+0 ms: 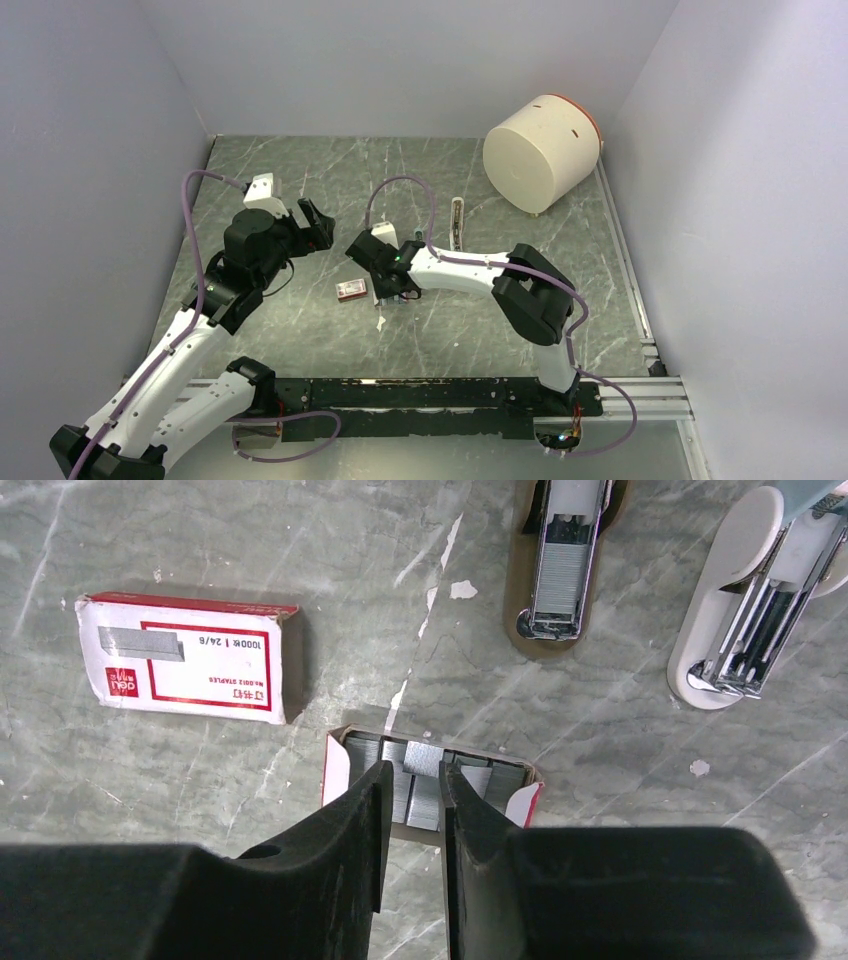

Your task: Load the staples into the stapler

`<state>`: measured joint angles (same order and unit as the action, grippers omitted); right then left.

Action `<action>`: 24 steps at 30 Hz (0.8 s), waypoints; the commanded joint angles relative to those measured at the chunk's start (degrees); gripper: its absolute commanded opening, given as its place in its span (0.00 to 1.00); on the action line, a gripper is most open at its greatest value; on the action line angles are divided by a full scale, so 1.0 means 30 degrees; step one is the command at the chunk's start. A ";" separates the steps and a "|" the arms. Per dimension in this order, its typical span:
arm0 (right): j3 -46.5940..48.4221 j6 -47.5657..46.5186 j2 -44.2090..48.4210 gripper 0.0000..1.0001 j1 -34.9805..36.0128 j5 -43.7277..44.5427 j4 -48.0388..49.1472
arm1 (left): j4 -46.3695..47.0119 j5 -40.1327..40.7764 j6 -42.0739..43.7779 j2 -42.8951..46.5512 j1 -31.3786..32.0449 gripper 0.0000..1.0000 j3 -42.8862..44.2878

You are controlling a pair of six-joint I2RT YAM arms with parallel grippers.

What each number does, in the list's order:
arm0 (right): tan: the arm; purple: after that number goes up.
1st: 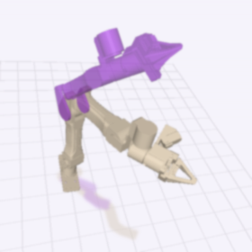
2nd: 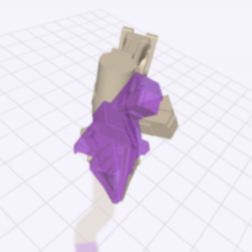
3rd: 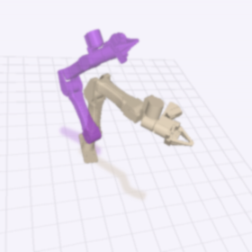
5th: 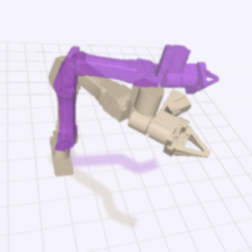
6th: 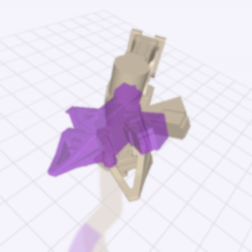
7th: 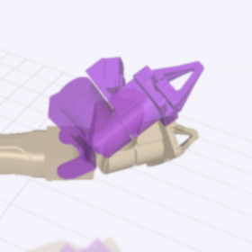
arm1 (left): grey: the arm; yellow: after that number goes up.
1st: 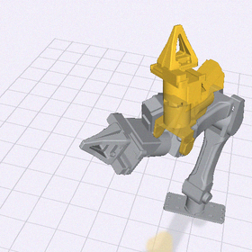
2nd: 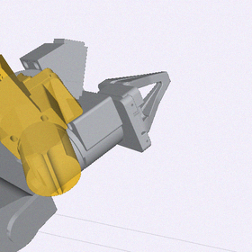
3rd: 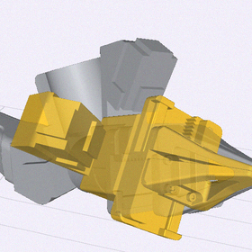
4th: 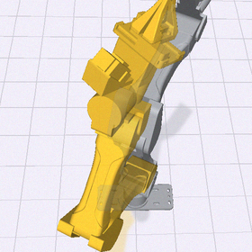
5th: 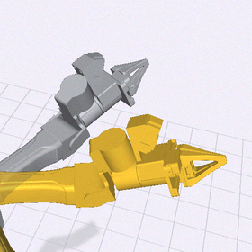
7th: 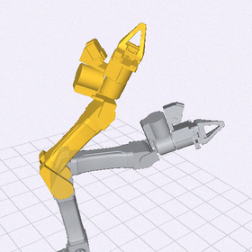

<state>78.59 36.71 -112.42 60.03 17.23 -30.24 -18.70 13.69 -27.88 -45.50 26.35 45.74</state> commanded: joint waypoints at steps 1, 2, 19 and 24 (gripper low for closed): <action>-0.0100 0.0283 -0.0248 0.27 0.0059 -0.0216 0.0343 | 0.0125 -0.0316 0.0006 0.0164 -0.0081 0.95 -0.0099; -0.0067 0.0319 -0.0299 0.27 0.0058 -0.0242 0.0326 | 0.0137 -0.0313 0.0006 0.0202 -0.0082 0.95 -0.0099; -0.0020 0.0509 -0.0807 0.28 0.0058 -0.0060 0.0068 | 0.0081 -0.0331 0.0006 0.0209 -0.0078 0.95 -0.0100; 0.0071 0.0540 -0.0769 0.28 0.0059 0.0228 -0.0047 | 0.0080 -0.0297 0.0006 0.0254 -0.0080 0.95 -0.0128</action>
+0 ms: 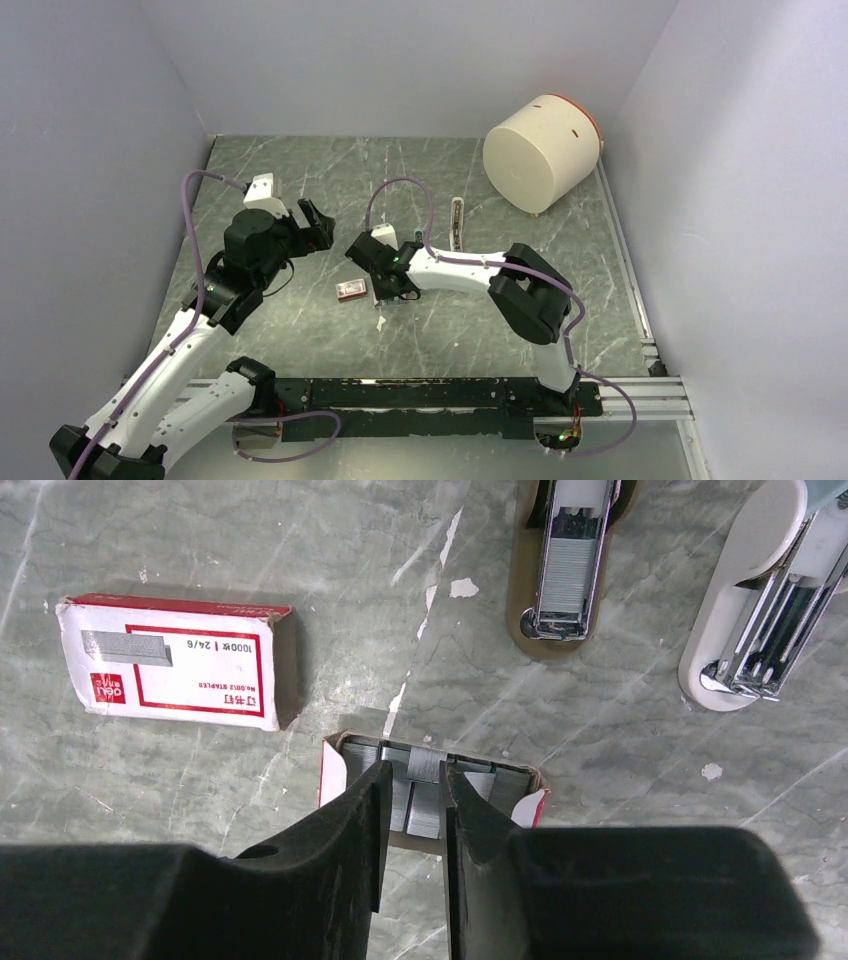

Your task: Load the staples into the stapler

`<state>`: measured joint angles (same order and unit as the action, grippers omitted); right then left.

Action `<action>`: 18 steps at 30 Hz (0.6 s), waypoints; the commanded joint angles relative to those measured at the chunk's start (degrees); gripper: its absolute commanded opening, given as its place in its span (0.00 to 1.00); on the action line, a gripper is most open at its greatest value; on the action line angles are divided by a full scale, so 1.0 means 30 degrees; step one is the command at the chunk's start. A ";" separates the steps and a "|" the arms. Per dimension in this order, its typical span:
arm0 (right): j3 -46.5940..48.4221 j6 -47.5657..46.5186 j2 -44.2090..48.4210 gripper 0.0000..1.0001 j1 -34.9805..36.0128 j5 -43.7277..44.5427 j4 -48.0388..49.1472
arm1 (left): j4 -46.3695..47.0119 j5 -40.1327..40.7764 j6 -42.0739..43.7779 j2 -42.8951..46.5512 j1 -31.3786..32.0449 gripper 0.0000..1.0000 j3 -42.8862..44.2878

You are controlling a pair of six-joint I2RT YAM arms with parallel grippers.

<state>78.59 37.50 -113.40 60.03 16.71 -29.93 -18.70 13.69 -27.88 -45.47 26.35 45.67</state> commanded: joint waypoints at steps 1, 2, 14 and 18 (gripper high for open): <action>0.0078 0.0264 -0.0425 0.29 0.0058 0.0494 -0.0183 | 0.0055 -0.0285 0.0006 0.0268 -0.0082 0.95 -0.0106; 0.0120 0.0248 -0.0386 0.29 0.0058 0.0542 -0.0202 | 0.0066 -0.0265 0.0006 0.0259 -0.0085 0.95 -0.0106; 0.0086 0.0293 -0.0280 0.31 0.0071 0.0491 -0.0127 | 0.0051 -0.0287 0.0006 0.0304 -0.0080 0.95 -0.0106; -0.0029 0.0501 -0.0467 0.31 0.0088 0.0350 -0.0069 | 0.0022 -0.0258 0.0006 0.0312 -0.0066 0.95 -0.0106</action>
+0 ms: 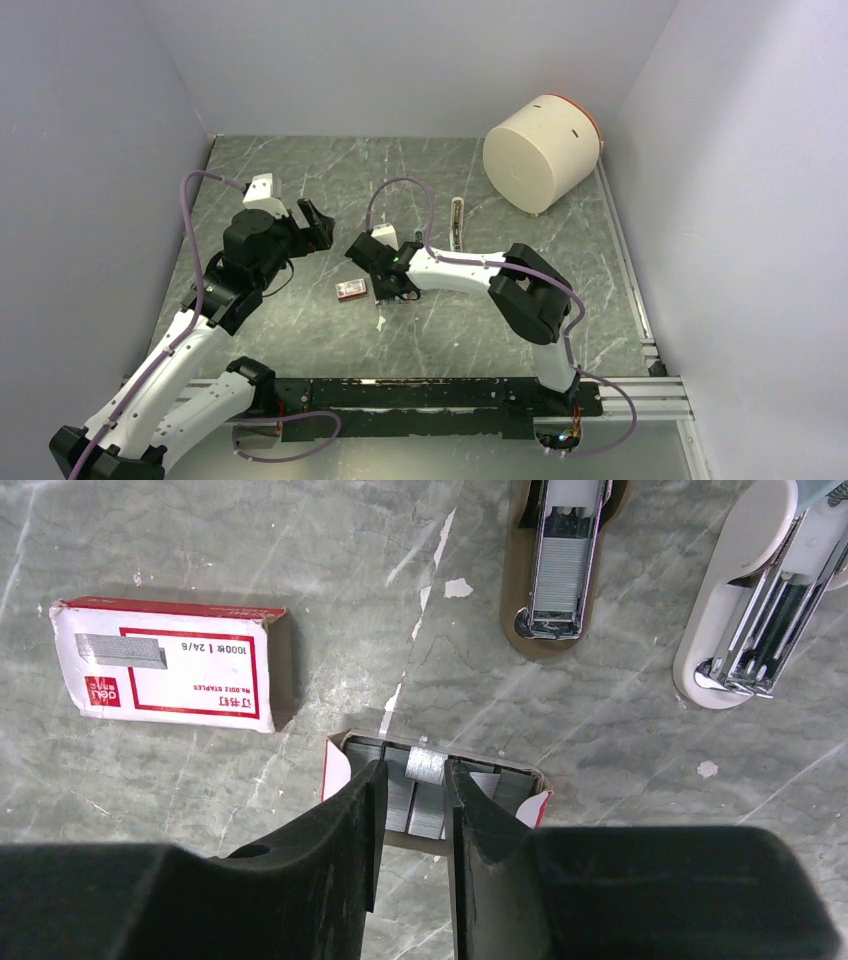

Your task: Load the staples into the stapler

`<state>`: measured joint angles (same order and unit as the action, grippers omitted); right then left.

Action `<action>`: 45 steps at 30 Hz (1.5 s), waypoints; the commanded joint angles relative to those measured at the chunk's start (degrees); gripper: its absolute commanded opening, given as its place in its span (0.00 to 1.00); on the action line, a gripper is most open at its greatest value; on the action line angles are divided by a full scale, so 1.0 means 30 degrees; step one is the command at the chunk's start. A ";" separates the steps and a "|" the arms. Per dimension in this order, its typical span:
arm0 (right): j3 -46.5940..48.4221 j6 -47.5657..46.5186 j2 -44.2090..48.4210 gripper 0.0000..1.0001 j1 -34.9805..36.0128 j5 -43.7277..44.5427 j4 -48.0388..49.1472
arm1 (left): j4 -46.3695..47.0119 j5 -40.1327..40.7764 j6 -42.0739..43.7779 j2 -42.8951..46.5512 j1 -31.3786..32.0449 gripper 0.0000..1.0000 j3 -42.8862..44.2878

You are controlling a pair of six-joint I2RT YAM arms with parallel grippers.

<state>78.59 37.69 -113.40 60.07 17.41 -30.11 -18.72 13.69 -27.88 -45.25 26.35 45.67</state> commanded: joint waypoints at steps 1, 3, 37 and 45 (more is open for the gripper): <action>-0.0033 0.0468 -0.0494 0.31 0.0088 0.0115 -0.0020 | 0.0029 -0.0258 0.0020 0.0232 -0.0072 0.95 -0.0132; -0.0006 0.0510 -0.0546 0.31 0.0087 0.0115 0.0002 | 0.0056 -0.0243 0.0006 0.0231 -0.0074 0.95 -0.0113; -0.1031 0.0615 0.2640 0.25 -0.0027 0.0792 0.0683 | 0.0139 -0.0395 -0.0023 0.0144 -0.0082 0.95 -0.0135; -0.3288 0.1290 0.4867 0.25 -0.1007 0.1898 0.0477 | 0.0273 -0.0542 -0.0094 0.0201 -0.0081 0.95 -0.0192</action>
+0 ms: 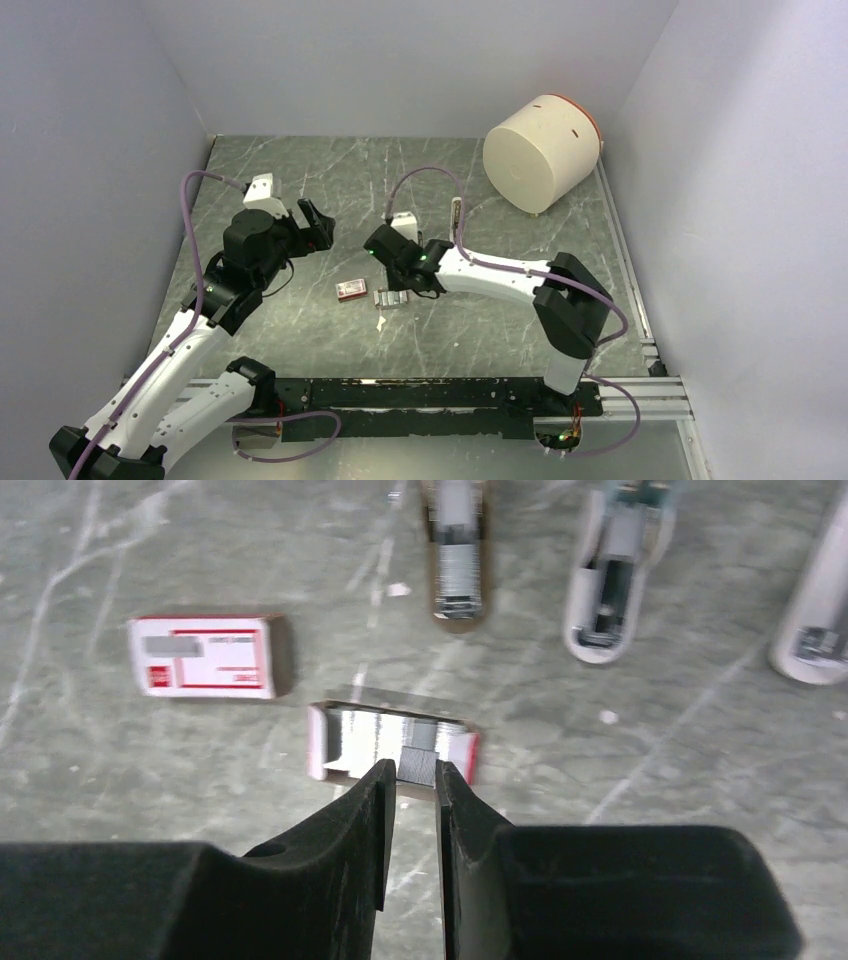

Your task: Load the staples into the stapler

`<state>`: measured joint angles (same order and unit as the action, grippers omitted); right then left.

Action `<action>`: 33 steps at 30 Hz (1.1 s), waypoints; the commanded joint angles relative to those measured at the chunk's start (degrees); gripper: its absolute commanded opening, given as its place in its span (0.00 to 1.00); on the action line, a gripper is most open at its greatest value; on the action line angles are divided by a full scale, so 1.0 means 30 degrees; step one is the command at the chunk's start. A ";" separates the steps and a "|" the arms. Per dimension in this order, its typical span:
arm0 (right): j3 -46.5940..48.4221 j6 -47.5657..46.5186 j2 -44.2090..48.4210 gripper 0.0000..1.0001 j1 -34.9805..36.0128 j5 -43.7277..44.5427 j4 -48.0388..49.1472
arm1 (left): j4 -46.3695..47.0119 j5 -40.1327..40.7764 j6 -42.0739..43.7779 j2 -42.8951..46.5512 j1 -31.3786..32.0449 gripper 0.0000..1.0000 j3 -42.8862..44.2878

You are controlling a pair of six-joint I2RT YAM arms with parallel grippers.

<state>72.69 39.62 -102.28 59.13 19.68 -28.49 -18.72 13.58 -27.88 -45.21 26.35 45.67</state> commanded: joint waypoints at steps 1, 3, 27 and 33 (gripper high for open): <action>-0.1729 0.0721 0.1449 0.25 -0.0866 0.1217 -0.0084 | 0.0305 -0.0554 -0.0109 0.0173 -0.0096 0.95 -0.0194; -0.2486 0.0900 0.1900 0.25 -0.1227 0.1378 -0.0149 | 0.0272 -0.0524 -0.0111 0.0127 -0.0082 0.95 -0.0152; -0.5744 0.1588 0.1006 0.25 -0.2035 0.0500 0.1141 | 0.0322 -0.0654 -0.0185 -0.0193 -0.0083 0.95 -0.0194; -0.5485 0.1689 0.1323 0.33 -0.2027 0.0709 0.0926 | 0.0283 -0.0592 -0.0155 -0.0215 -0.0078 0.95 -0.0165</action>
<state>55.72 43.72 -98.00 53.21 20.78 -25.19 -18.70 12.58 -28.16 -45.93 26.35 45.41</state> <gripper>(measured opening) 0.299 0.951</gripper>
